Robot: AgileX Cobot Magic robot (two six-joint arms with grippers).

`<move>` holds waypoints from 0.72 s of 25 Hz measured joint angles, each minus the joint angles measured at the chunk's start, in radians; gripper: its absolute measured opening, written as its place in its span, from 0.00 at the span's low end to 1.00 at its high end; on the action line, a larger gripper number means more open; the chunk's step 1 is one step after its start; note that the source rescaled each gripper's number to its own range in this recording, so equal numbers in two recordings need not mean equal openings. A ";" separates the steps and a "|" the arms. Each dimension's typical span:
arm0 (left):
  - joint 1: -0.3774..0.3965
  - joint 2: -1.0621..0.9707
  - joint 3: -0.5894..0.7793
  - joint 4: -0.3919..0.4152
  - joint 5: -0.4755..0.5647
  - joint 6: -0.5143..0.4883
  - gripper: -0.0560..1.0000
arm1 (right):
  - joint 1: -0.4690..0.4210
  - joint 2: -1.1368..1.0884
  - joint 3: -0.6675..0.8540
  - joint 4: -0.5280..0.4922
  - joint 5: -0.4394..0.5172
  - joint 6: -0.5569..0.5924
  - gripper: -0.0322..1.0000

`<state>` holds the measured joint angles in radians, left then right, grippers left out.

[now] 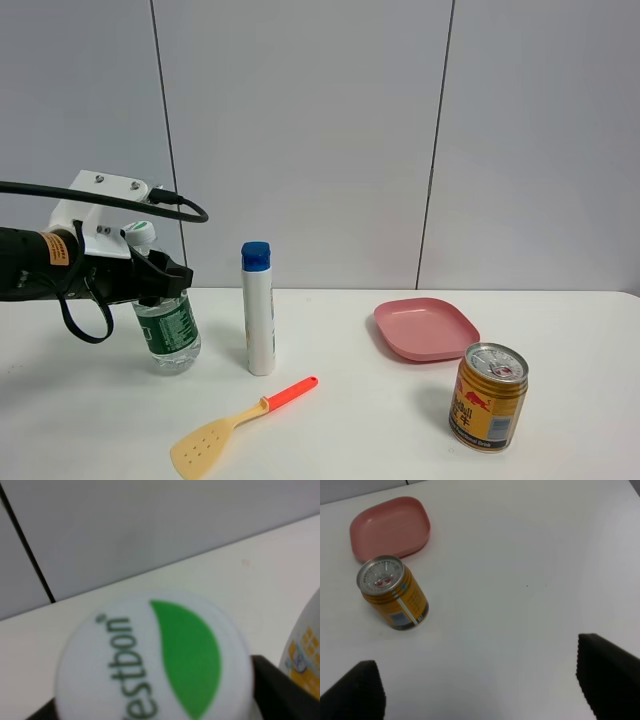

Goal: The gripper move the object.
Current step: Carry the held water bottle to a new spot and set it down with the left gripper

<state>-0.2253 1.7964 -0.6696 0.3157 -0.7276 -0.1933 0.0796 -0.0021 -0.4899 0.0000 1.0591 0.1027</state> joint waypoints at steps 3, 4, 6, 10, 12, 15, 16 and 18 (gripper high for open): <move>0.000 0.013 -0.003 0.000 -0.004 0.010 0.05 | 0.000 0.000 0.000 0.000 0.000 0.000 1.00; 0.000 0.017 -0.003 0.000 -0.004 0.018 0.05 | 0.000 0.000 0.000 0.000 0.000 0.000 1.00; 0.000 0.018 -0.003 0.000 -0.004 0.034 0.05 | 0.000 0.000 0.000 0.000 0.000 0.000 1.00; 0.000 0.018 -0.003 0.000 -0.008 0.053 0.05 | 0.000 0.000 0.000 0.000 0.000 0.000 1.00; 0.000 0.018 -0.003 0.001 -0.008 0.054 0.05 | 0.000 0.000 0.000 0.000 0.000 0.000 1.00; 0.000 0.018 -0.004 0.006 -0.008 0.055 0.05 | 0.000 0.000 0.000 0.000 0.000 0.000 1.00; 0.000 0.018 -0.004 0.009 -0.008 0.055 0.05 | 0.000 0.000 0.000 0.000 0.000 0.000 1.00; 0.000 0.018 -0.004 0.016 -0.008 0.055 0.05 | 0.000 0.000 0.000 0.000 0.000 0.000 1.00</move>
<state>-0.2253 1.8145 -0.6734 0.3314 -0.7359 -0.1384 0.0796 -0.0021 -0.4899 0.0000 1.0591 0.1027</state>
